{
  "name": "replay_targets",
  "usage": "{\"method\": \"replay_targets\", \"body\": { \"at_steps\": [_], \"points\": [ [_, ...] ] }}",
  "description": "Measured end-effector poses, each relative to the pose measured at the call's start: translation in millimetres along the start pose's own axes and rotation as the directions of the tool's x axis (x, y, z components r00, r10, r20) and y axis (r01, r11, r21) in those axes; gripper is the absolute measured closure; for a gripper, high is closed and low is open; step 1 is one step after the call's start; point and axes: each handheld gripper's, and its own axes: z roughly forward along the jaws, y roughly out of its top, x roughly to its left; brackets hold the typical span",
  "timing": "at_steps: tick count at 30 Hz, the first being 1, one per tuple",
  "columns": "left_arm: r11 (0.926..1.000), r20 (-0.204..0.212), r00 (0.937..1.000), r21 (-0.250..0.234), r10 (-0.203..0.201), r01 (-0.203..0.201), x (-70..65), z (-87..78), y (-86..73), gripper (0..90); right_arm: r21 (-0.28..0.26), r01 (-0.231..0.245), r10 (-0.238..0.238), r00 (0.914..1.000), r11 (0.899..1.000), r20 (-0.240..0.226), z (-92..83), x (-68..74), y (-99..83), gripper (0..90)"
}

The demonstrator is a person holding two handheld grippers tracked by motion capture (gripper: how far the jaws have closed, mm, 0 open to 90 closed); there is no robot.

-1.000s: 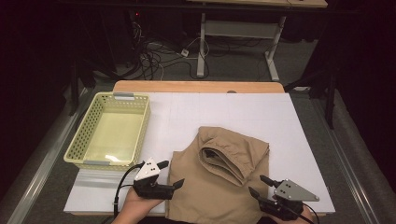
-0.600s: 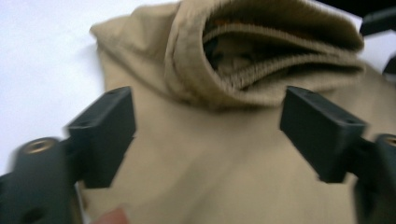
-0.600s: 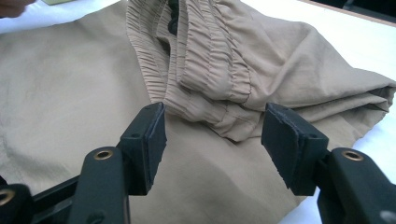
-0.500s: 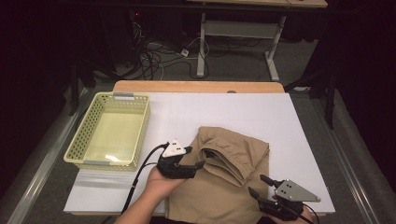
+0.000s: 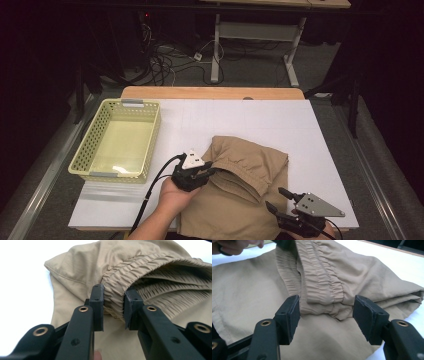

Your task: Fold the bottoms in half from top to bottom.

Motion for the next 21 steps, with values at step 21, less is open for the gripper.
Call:
{"method": "replay_targets", "body": {
  "at_steps": [21],
  "points": [
    [0.9992,0.055,0.9978,0.018,-0.036,0.035,-6.3,-12.2,-41.3,65.6,0.224,-0.019,0.038,0.9961,0.974,-0.080,55.9,2.6,2.0,29.7]
  ]
}}
